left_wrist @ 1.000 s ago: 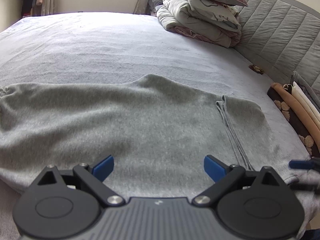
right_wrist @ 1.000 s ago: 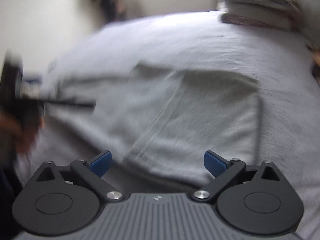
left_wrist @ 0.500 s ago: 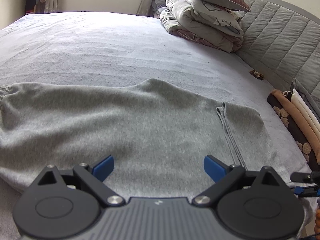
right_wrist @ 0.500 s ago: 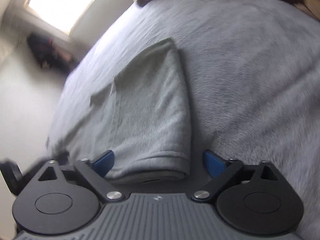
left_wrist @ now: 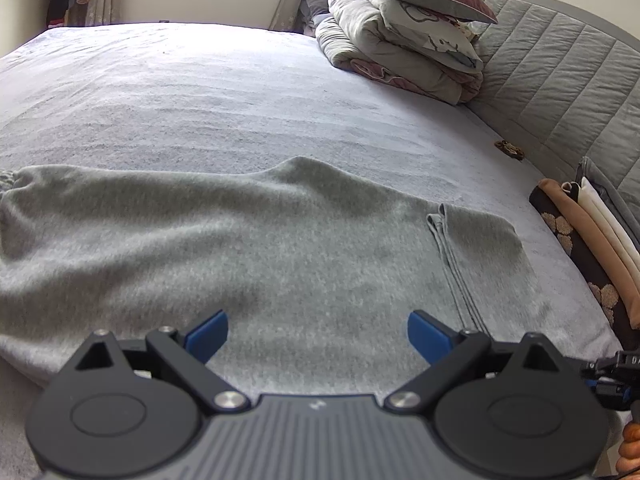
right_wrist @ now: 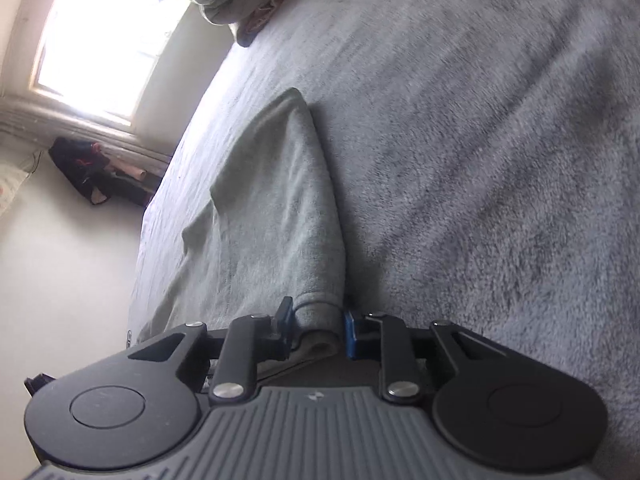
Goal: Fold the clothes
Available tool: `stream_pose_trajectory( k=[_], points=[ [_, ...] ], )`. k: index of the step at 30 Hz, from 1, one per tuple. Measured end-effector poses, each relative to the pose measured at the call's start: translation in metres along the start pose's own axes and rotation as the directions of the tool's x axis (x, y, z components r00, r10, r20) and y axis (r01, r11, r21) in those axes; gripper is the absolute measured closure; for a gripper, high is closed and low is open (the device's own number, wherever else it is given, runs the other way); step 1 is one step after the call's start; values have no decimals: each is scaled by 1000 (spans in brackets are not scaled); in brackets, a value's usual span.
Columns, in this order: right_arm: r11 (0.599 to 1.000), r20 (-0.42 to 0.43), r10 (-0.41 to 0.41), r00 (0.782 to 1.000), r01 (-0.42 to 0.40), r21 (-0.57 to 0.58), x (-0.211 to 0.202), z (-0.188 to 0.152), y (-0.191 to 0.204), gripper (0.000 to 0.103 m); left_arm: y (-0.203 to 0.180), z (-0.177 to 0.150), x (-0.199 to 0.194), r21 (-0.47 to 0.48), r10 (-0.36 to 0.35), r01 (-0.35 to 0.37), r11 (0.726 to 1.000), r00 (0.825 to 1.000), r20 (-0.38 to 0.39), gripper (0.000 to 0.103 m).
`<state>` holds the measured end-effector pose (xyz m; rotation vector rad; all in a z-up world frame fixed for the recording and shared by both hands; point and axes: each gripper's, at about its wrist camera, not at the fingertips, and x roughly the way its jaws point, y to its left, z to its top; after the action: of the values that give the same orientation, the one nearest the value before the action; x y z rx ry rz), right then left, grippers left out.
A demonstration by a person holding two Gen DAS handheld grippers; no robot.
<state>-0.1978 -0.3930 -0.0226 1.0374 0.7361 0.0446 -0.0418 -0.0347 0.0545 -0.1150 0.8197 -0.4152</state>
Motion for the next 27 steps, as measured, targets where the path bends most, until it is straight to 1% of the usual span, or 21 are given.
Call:
stream_pose_trajectory(
  k=[1, 2, 3, 4, 5, 6, 7, 9, 11, 12, 13, 15, 16, 18, 19, 21, 22, 27],
  points=[
    [1000, -3, 13, 1000, -13, 1, 1, 1, 1, 74, -1, -1, 0, 6, -1, 1, 1000, 1000, -1, 6],
    [1000, -13, 24, 1000, -24, 12, 2, 3, -1, 67, -2, -1, 0, 11, -1, 1, 1000, 1000, -2, 6],
    [999, -21, 33, 999, -33, 34, 5, 4, -3, 64, -2, -2, 1, 12, 0, 0, 1000, 1000, -3, 6],
    [997, -23, 43, 999, -42, 60, 6, 5, -8, 64, -2, -2, 1, 12, 1, -1, 1000, 1000, -4, 6],
    [997, -18, 40, 999, -38, 64, 7, 4, -9, 67, -3, -2, 1, 11, 3, -2, 1000, 1000, -4, 6],
    [998, -10, 28, 1000, -28, 57, 9, 3, -7, 71, -3, -2, 1, 10, 4, -3, 1000, 1000, -4, 6],
    [999, -3, 17, 1000, -17, 50, 10, 2, -6, 72, -3, -2, 1, 11, 4, -4, 1000, 1000, -5, 6],
    [1000, 27, -10, 1000, 10, -5, 7, 2, 5, 77, -1, -1, 0, 9, 7, -7, 1000, 1000, -3, 6],
    [991, 83, -23, 996, 34, -127, 3, 0, 28, 81, 3, 2, -2, -4, 9, -9, 1000, 1000, 4, 6],
    [977, 115, -30, 993, 53, -207, 2, -4, 44, 81, 5, 3, -4, -14, 10, -10, 1000, 1000, 9, 6],
    [953, 148, -35, 988, 78, -293, 0, -9, 63, 81, 9, 6, -6, -30, 10, -10, 999, 1000, 15, 6],
    [881, 214, -38, 976, 134, -454, -2, -20, 99, 81, 18, 10, -10, -66, 11, -9, 998, 1000, 25, 6],
    [829, 245, -40, 969, 169, -533, -2, -29, 116, 81, 23, 11, -12, -84, 9, -7, 996, 1000, 27, 6],
    [699, 300, -40, 953, 241, -673, 3, -51, 148, 81, 31, 14, -14, -121, -1, 4, 993, 1000, 24, 6],
    [634, 323, -32, 946, 269, -725, 6, -64, 160, 82, 35, 16, -15, -138, -7, 10, 990, 1000, 25, 5],
    [506, 363, -8, 932, 317, -802, 11, -88, 182, 82, 42, 18, -20, -169, -13, 19, 986, 999, 35, 6],
    [455, 373, 10, 928, 328, -828, 16, -97, 193, 82, 46, 19, -22, -183, -15, 23, 983, 999, 42, 6],
    [272, 369, 71, 927, 338, -901, 48, -131, 228, 82, 61, 22, -30, -247, -47, 63, 967, 997, 69, 4]
  ],
)
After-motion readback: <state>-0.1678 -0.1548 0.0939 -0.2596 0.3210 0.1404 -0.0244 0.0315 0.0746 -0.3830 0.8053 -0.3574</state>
